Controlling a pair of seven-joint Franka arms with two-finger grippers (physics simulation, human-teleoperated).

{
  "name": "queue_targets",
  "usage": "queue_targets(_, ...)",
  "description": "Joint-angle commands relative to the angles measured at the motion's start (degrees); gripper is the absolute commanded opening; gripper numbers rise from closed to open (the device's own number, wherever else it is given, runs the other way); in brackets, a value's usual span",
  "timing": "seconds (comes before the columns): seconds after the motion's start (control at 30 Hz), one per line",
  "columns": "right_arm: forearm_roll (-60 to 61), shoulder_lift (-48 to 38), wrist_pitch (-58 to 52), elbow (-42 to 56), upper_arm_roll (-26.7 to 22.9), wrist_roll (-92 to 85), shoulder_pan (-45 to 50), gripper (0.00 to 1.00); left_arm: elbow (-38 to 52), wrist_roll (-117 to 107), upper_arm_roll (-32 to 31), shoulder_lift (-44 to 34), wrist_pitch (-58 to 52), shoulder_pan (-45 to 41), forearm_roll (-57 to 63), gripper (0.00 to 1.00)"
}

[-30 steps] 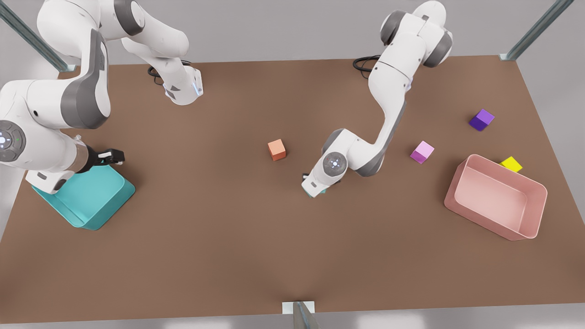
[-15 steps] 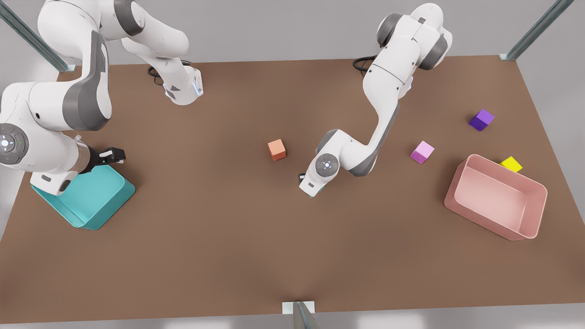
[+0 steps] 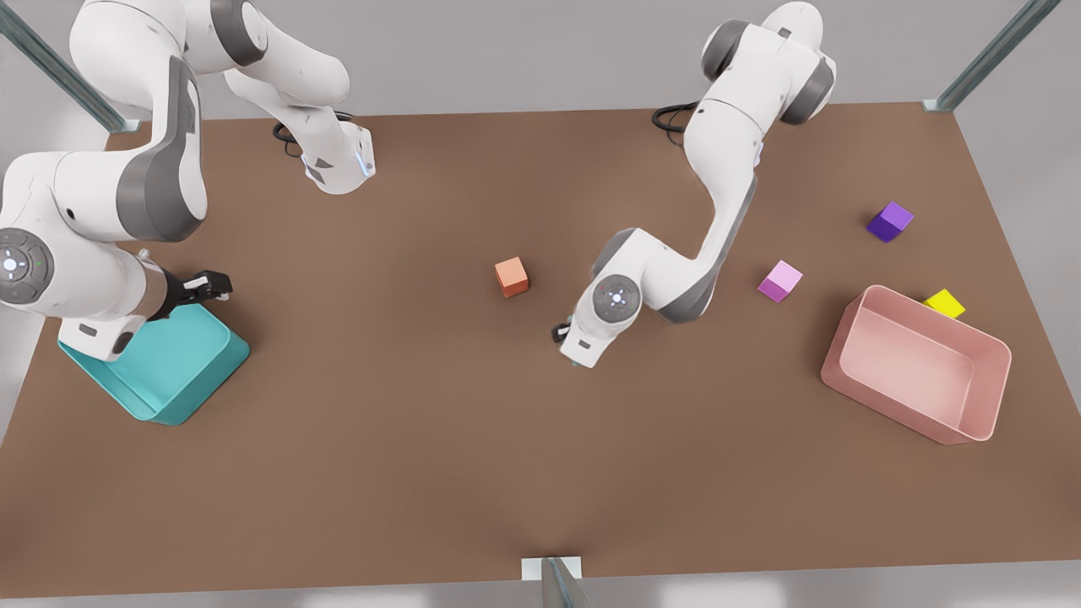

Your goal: Stack the two blue cubes on top of each other

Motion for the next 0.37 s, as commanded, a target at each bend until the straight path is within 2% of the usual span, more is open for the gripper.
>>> queue_targets(0.0,0.02,-0.08,-0.04,0.02,0.02,-1.45,0.00,1.00,12.84,-2.51,0.09,-0.77,-33.99,3.70,5.61,1.00)
queue_targets(0.1,0.02,-0.08,-0.04,0.02,0.02,-1.45,0.00,1.00,13.29,36.24,-0.26,-8.76,-40.33,16.53,12.73,1.00)
queue_targets(0.13,0.10,-0.08,-0.04,0.02,0.10,-1.45,0.00,1.00,3.91,51.88,-0.79,-14.73,-34.63,20.93,12.64,1.00)
queue_targets(0.17,0.10,-0.08,-0.04,0.02,0.02,-1.45,0.00,1.00,-3.14,55.25,-0.79,-19.58,-29.17,21.20,12.64,1.00)
queue_targets(0.23,0.37,-0.08,-0.04,0.02,0.11,-1.45,0.00,1.00,0.01,55.16,0.09,-20.02,-34.79,21.02,12.73,1.00)
queue_targets(0.33,0.37,-0.08,-0.04,0.02,0.02,-1.45,0.00,1.00,0.02,55.16,0.09,-19.93,-34.97,20.49,12.64,1.00)
